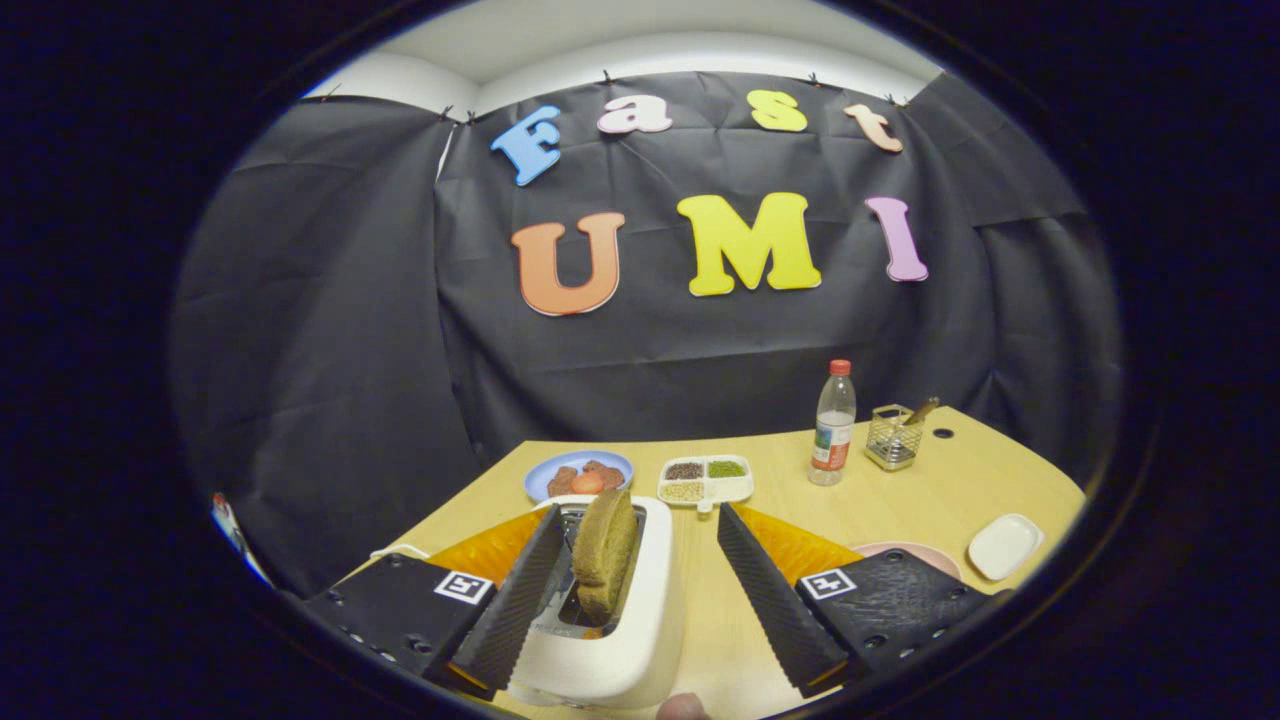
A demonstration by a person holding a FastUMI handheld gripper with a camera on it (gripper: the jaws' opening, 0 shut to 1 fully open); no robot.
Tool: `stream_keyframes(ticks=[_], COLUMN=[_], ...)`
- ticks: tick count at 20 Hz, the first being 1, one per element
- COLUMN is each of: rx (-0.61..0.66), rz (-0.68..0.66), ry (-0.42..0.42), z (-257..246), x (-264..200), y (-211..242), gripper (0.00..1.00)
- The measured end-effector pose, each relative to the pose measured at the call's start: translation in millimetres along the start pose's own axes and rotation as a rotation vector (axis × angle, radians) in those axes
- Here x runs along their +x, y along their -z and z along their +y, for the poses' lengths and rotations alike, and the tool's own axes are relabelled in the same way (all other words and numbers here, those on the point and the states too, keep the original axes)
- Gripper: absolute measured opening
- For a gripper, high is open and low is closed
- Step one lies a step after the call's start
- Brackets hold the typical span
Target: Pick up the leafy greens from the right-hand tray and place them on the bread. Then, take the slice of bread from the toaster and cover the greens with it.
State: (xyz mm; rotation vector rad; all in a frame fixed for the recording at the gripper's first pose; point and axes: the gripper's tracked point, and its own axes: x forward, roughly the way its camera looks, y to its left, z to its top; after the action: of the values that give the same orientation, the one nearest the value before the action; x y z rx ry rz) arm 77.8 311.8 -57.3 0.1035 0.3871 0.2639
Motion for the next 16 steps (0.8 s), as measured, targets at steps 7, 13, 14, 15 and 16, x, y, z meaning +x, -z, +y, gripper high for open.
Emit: stream_keyframes(ticks=[7,13,14,15,16], rx=[-0.028,0.015,0.011,0.003,-0.003], rz=[0.080,0.101,0.102,0.094,0.078], ry=[0.024,-0.013,-0.027,-0.047,-0.064], z=[11.4,17.5,19.0,20.7,22.2], x=[27.3,28.6,24.2,22.4,22.1], y=[24.3,31.1,30.2,26.2,22.5], gripper=[0.67,0.22,0.16,0.12,0.08])
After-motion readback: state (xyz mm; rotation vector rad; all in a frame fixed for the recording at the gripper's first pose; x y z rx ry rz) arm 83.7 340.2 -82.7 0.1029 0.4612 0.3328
